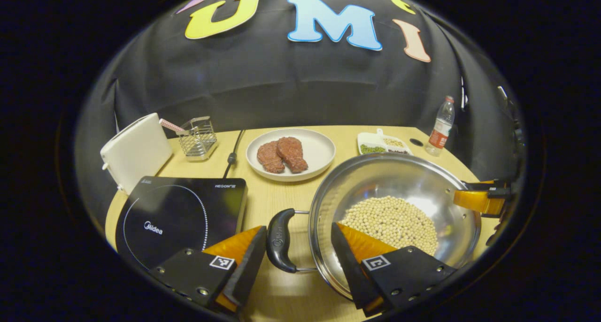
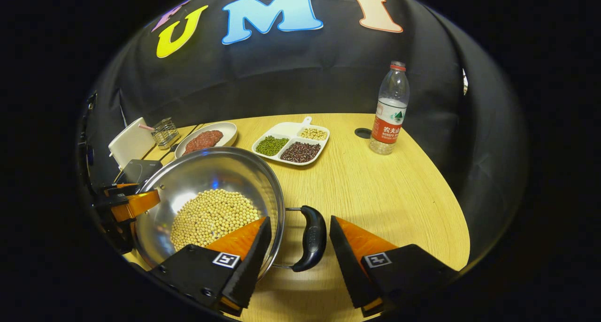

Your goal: First push the handle of the pot to place it horizontally, then grasp the pot with both hands and set it on the induction cooktop.

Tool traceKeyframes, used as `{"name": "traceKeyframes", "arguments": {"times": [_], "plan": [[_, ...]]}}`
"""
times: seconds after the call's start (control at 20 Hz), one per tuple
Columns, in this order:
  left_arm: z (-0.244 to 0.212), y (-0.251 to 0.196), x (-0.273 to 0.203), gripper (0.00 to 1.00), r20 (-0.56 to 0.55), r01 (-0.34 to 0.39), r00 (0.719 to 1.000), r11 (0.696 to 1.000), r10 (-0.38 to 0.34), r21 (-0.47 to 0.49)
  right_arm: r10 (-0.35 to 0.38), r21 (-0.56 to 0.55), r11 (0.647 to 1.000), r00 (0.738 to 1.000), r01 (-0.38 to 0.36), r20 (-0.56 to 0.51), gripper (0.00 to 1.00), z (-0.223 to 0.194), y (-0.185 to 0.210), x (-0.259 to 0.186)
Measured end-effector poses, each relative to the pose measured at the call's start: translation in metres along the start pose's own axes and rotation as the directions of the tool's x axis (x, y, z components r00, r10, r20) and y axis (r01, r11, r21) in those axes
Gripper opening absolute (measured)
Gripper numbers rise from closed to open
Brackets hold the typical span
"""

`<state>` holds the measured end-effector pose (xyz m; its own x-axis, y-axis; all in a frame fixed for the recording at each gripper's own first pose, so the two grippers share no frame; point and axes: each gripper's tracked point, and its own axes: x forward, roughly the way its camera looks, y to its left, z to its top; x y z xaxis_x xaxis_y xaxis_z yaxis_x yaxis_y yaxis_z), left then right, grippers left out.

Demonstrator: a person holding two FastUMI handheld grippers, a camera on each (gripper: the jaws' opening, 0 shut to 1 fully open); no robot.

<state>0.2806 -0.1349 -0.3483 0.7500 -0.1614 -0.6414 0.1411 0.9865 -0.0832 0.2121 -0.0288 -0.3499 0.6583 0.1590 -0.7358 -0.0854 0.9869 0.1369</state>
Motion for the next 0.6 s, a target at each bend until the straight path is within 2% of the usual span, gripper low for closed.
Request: {"name": "traceKeyframes", "arguments": {"times": [0.15,0.25,0.35,0.4,0.55,0.6], "plan": [[-0.003,-0.001,0.002,0.83,-0.008,0.006,1.0,1.0,-0.006,-0.005,0.002,-0.001,1.0,1.0,-0.002,-0.007,0.7,-0.002,0.002,0.001],[-0.007,-0.002,0.004,0.8,-0.033,0.005,0.999,1.0,-0.005,0.003,0.003,0.006,1.0,1.0,-0.003,-0.013,0.7,-0.002,0.002,0.003],[-0.01,0.005,0.007,0.79,-0.038,-0.028,0.999,1.0,0.029,0.012,-0.007,0.018,1.0,1.0,0.008,-0.018,0.64,-0.002,0.002,0.003],[-0.01,0.005,0.007,0.69,-0.037,-0.028,0.999,1.0,0.028,-0.001,-0.01,0.016,1.0,1.0,0.01,-0.016,0.64,-0.001,0.003,0.003],[-0.013,0.005,0.008,0.65,-0.045,-0.038,0.998,0.999,0.037,-0.014,-0.015,0.022,1.0,1.0,0.015,-0.022,0.54,-0.001,0.003,0.003],[-0.013,0.005,0.008,0.66,-0.046,-0.038,0.998,0.999,0.037,-0.023,-0.015,0.021,1.0,1.0,0.016,-0.02,0.56,-0.001,0.003,0.001]]}}
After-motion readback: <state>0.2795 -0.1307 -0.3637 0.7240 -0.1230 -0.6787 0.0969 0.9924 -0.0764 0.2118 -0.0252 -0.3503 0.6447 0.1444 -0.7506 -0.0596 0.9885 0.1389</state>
